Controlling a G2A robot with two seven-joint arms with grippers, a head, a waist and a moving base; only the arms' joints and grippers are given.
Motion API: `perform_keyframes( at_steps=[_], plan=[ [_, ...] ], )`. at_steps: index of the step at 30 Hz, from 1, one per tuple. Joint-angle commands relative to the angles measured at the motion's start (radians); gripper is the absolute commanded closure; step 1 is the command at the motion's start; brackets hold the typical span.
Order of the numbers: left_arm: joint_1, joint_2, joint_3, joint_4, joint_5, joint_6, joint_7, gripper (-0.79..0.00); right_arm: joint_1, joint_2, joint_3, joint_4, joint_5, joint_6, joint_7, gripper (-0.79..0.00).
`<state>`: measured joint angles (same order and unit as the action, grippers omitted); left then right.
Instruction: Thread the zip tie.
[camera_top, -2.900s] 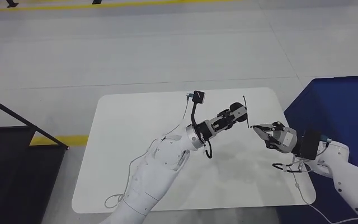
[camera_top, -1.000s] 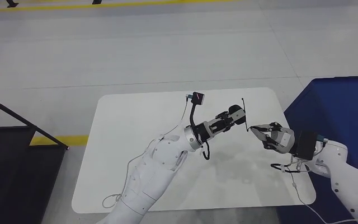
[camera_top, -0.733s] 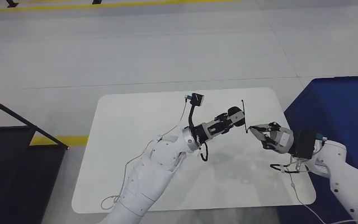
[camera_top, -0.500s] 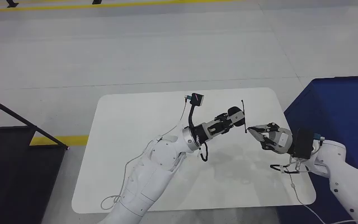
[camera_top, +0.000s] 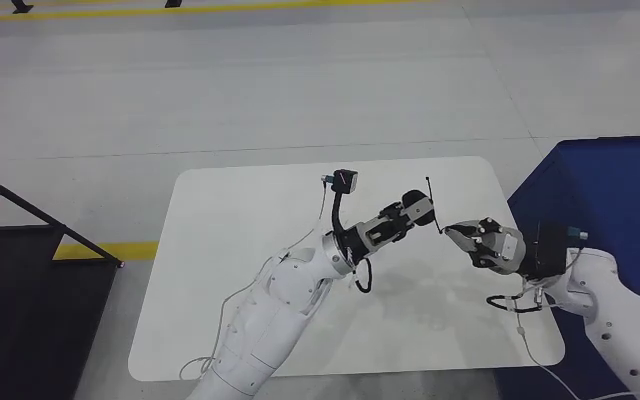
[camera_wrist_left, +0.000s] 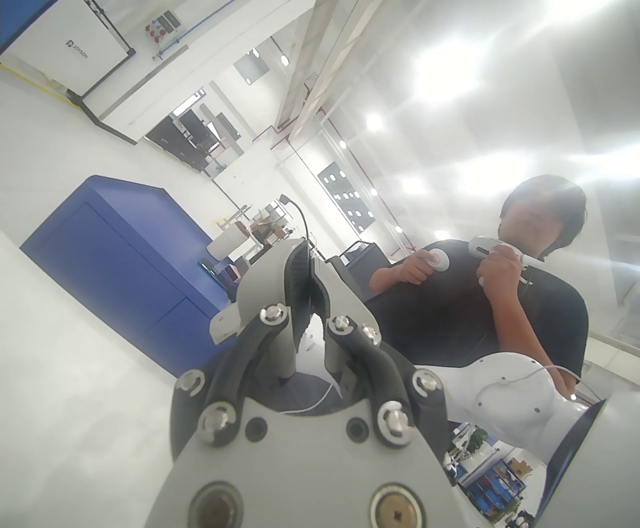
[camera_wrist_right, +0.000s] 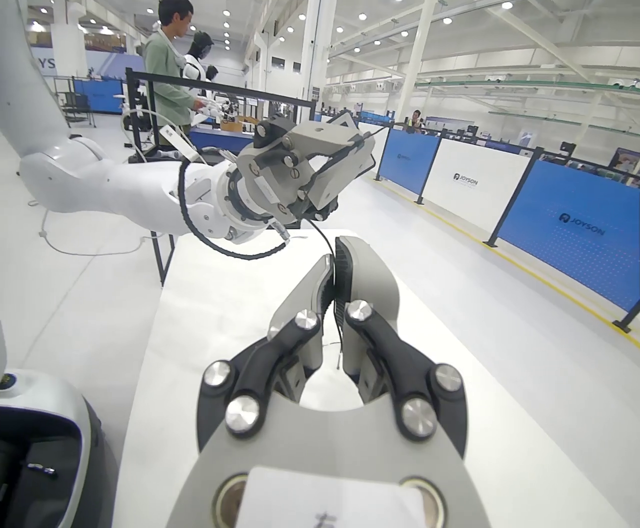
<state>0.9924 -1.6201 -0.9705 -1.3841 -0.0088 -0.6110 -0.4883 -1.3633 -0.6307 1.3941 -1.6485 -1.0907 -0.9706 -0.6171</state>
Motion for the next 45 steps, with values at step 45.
perform_keyframes(
  at_steps=[45],
  plan=[
    [-0.017,-0.006,0.038,0.039,0.101,-0.058,0.19,0.0,-0.02,-0.027,0.044,-0.039,0.017,-0.027,0.083,0.0]
  ],
)
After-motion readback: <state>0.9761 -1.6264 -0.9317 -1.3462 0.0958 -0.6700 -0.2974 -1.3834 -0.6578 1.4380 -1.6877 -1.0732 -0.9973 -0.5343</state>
